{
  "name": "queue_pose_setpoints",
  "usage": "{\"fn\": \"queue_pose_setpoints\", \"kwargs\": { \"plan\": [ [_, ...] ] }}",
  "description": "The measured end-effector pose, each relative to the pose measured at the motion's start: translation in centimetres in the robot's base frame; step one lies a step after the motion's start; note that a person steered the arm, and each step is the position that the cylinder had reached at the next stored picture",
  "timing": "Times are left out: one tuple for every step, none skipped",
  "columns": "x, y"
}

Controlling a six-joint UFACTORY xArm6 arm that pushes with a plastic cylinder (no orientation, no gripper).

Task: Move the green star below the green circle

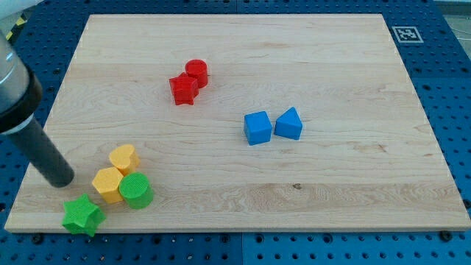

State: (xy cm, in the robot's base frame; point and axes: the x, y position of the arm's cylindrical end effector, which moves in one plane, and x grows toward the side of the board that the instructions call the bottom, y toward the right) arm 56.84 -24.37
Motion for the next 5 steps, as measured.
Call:
{"fn": "queue_pose_setpoints", "kwargs": {
  "plan": [
    [2.9,0.0],
    [3.6,0.0],
    [5.0,0.1],
    [5.0,0.4],
    [4.9,1.9]
  ]
}}
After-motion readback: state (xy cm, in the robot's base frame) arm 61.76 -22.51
